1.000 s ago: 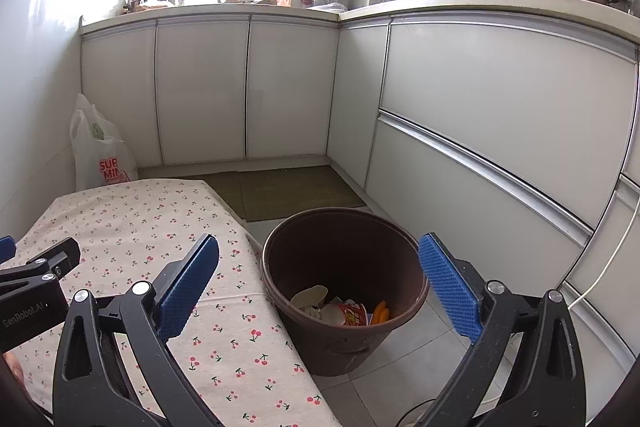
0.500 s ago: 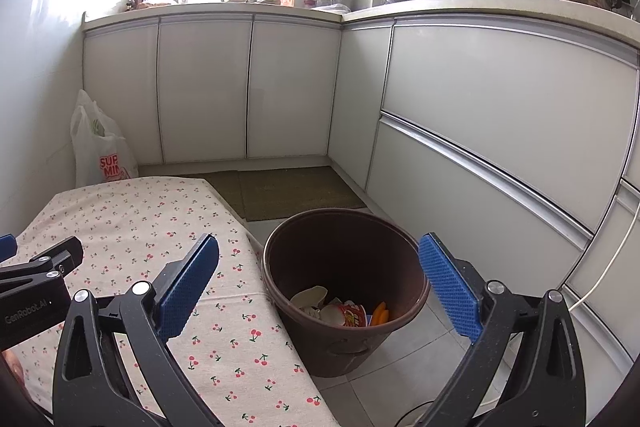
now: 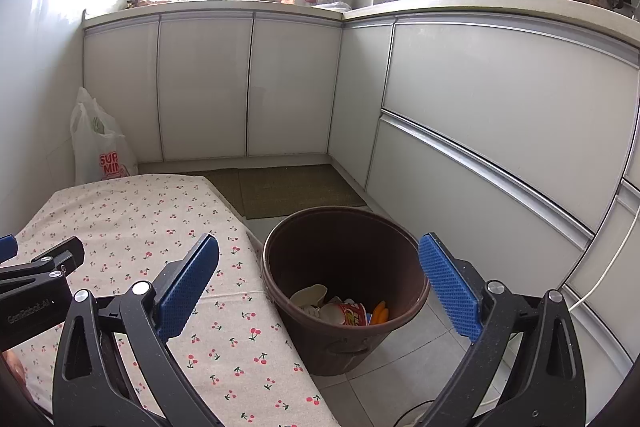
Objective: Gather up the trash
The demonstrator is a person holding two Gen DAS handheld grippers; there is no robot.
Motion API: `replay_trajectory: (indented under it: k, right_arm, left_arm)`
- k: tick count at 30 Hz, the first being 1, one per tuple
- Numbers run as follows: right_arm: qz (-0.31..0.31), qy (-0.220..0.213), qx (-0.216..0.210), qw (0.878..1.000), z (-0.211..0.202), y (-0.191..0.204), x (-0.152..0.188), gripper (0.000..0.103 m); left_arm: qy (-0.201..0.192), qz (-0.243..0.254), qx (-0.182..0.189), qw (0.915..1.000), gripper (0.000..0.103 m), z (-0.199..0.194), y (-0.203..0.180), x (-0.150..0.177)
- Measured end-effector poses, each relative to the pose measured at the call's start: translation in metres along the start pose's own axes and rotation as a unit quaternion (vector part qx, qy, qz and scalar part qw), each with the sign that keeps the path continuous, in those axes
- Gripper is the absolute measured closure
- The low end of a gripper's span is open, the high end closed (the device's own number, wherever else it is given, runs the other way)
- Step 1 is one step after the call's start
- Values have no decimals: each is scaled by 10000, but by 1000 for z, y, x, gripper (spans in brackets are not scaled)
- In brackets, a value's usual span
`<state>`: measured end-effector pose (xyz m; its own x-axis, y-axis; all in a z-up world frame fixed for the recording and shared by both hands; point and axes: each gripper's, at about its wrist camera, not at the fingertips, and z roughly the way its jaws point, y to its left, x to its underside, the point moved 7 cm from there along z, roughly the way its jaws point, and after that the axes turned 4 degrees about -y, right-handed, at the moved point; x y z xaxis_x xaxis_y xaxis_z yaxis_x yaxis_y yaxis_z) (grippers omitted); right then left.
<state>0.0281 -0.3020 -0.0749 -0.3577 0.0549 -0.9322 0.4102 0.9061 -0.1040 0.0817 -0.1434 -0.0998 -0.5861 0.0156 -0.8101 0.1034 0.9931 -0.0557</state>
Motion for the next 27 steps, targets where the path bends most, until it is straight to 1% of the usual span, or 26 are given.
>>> replay_trajectory:
  k: [14,19,21,23,27]
  right_arm:
    - [22,60,11,10000,2,-3,2,7]
    - [29,61,8,10000,3,-4,2,7]
    - [30,62,0,10000,3,-4,2,7]
    - [33,63,2,10000,2,-4,3,7]
    - [27,61,17,10000,2,-4,2,7]
  left_arm:
    - [33,68,-49,10000,7,3,-4,2]
    - [6,163,21,9999,7,3,-9,2]
    - [-33,234,86,9997,10,1,-12,3]
    - [-30,259,187,9995,20,1,-15,4]
    - [4,268,299,9992,21,2,-18,5]
